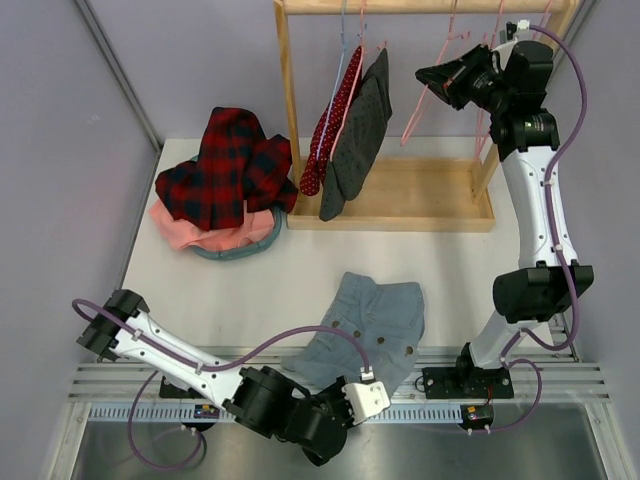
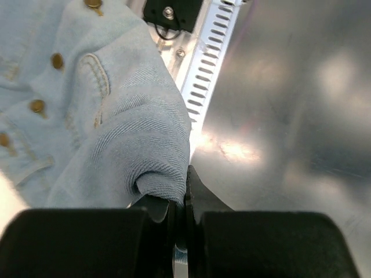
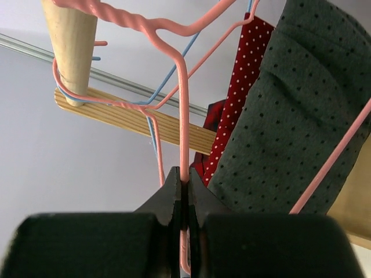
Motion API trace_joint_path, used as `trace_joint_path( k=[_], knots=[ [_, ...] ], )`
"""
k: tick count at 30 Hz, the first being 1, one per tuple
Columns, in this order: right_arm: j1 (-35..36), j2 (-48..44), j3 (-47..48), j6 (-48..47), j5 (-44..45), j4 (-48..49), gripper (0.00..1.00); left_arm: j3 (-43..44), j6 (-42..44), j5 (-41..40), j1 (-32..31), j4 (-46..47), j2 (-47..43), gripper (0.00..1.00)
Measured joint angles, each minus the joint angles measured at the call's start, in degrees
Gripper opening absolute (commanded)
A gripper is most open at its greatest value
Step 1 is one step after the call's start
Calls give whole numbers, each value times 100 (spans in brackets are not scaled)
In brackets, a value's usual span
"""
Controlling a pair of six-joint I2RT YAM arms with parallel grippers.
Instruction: Remove the skirt from the hanger
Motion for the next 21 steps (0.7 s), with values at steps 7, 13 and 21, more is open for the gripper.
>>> trace_joint_path(
  k=[7, 13, 21],
  knots=[
    [0, -173, -765, -155, -4, 105, 0, 901, 752, -457, 774, -1088, -98, 0],
    [-7, -452, -1093, -286, -133, 214, 28, 1456, 1823, -638, 2339, -1700, -669, 0],
    [-9, -992, -1606, -734, -249, -153, 99, 3521, 3685, -870, 4750, -1932, -791, 0]
  ],
)
